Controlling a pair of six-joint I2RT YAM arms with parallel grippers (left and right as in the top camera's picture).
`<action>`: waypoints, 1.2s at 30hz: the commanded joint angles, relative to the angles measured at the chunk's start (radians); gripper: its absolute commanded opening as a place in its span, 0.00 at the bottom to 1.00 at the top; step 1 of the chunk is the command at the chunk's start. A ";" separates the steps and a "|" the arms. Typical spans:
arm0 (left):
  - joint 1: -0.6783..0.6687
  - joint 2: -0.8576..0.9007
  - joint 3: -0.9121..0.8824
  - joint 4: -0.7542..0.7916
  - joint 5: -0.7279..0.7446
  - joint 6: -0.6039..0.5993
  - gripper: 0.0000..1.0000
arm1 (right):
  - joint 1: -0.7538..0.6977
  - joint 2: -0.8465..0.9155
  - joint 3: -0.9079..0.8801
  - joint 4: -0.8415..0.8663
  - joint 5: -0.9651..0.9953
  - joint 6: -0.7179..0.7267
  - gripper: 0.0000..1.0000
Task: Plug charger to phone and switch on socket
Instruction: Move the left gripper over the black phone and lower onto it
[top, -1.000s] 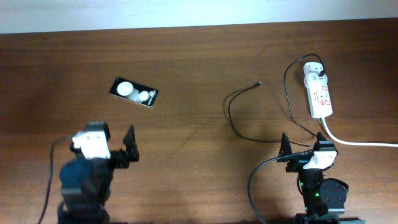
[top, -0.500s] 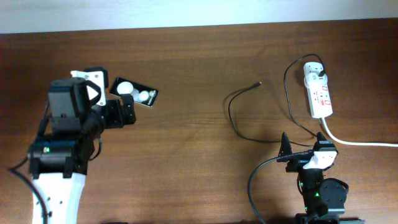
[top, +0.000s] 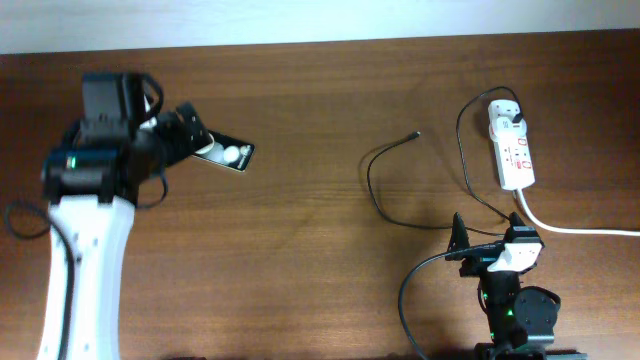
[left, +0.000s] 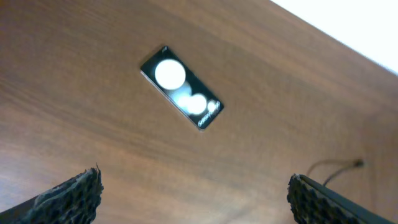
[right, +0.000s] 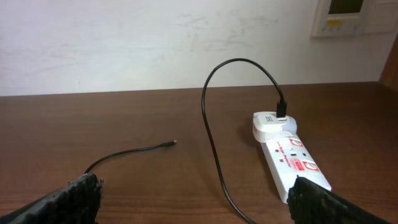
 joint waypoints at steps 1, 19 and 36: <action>0.000 0.141 0.110 -0.024 -0.048 -0.179 0.99 | 0.000 -0.008 -0.007 -0.002 0.009 0.005 0.99; -0.047 0.691 0.340 -0.023 -0.082 -0.460 0.99 | 0.000 -0.008 -0.007 -0.002 0.009 0.005 0.99; -0.021 0.872 0.340 0.093 -0.085 -0.602 0.99 | 0.000 -0.008 -0.007 -0.002 0.009 0.005 0.99</action>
